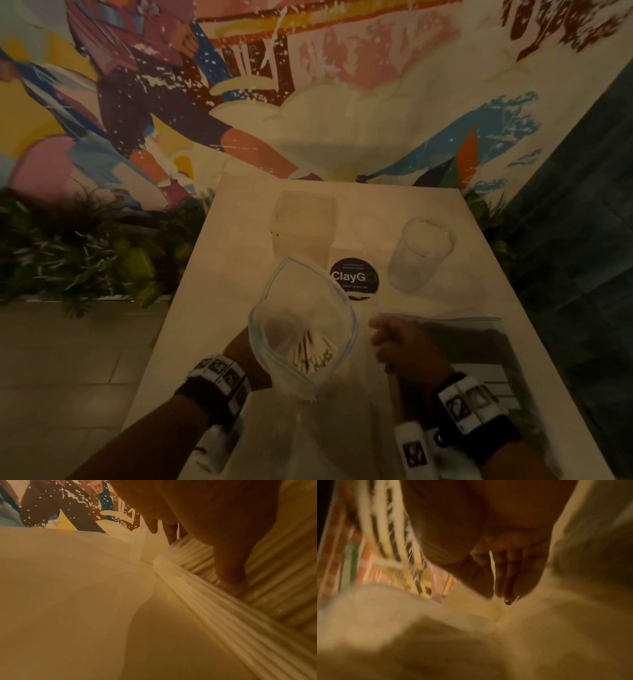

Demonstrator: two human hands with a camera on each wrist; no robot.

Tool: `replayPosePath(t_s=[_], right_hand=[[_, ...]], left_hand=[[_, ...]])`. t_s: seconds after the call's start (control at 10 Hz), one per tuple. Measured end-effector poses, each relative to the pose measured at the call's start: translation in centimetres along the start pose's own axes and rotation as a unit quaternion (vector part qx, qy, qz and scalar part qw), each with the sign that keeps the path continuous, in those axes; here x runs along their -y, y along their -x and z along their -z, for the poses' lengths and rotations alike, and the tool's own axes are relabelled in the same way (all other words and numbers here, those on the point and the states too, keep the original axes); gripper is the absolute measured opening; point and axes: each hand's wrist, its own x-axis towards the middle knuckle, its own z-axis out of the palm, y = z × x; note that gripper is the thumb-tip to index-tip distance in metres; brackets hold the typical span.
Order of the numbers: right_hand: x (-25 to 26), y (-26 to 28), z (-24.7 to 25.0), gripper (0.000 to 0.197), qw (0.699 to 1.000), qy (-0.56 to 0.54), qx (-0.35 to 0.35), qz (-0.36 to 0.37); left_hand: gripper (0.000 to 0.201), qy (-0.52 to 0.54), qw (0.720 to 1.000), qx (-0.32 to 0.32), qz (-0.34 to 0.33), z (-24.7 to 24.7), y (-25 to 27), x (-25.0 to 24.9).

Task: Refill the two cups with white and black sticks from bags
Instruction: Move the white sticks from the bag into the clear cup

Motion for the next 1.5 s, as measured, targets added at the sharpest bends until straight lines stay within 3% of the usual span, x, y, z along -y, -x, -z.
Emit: replayPosePath(t_s=[0.1,0.2,0.3,0.4,0.5,0.6,0.7,0.8,0.9,1.0,1.1,1.2,1.3,1.4,1.5], right_hand=[[-2.3,0.4,-1.6,0.093,0.969,0.122,0.211,-0.046],[-2.7,0.5,-4.4,0.101,0.97,0.086,0.226,0.029],[-2.7,-0.4,-5.7,0.067,0.991,-0.053,0.079,0.092],[-1.9,-1.2,-4.4,0.04,0.985,-0.121,0.034,0.122],[-0.8,-2.1,-2.8,0.073,0.993,-0.045,0.046,0.1],[0.4,-2.7,-2.5,0.096,0.992,0.046,0.088,0.072],[1.1,-2.2,-2.9,0.088,0.99,0.095,0.084,0.068],[0.5,-1.8,-3.0,0.077,0.995,0.025,0.03,0.092],[-0.1,-1.6,-1.9,0.073,0.989,-0.125,-0.013,0.08],[-1.2,-1.3,-1.7,0.059,0.961,-0.269,0.045,-0.042],[-1.2,-0.6,-3.4,0.029,0.947,-0.302,0.082,-0.069],[-0.2,-0.4,-3.7,0.032,0.968,-0.246,0.015,0.053],[0.2,-0.6,-3.3,0.03,0.992,-0.054,0.035,0.106],[0.3,-1.0,-3.3,0.013,0.99,0.052,0.047,0.123],[0.6,-1.0,-3.3,0.022,0.991,-0.022,0.043,0.128]], left_hand=[[0.098,-0.119,0.988,-0.038,0.091,0.2,0.5,0.3],[0.066,-0.186,0.98,-0.014,0.063,0.3,0.1,-2.9],[0.054,-0.185,0.971,-0.151,-0.029,0.7,0.6,-5.1],[0.078,0.062,0.972,-0.221,-0.044,1.8,1.7,-5.0],[0.137,0.092,0.984,-0.144,0.039,3.0,2.8,-4.9],[0.158,0.066,0.994,-0.004,0.087,3.2,2.6,-5.5],[0.146,0.089,0.993,0.003,0.082,2.7,2.1,-5.6],[0.085,0.122,0.987,-0.06,0.087,2.4,2.1,-4.6],[0.078,0.3,0.932,-0.168,0.11,1.2,2.6,-3.7],[0.044,0.361,0.896,-0.241,0.089,-0.5,3.1,-4.8],[0.052,0.326,0.914,-0.234,0.059,-1.7,3.5,-6.4],[0.08,0.295,0.942,-0.158,0.036,-0.7,4.4,-8.0],[0.105,0.373,0.907,-0.194,0.036,1.3,4.3,-7.9],[0.102,0.438,0.865,-0.242,0.037,2.9,4.1,-7.7],[0.101,0.41,0.876,-0.248,0.058,3.4,3.9,-7.7]])
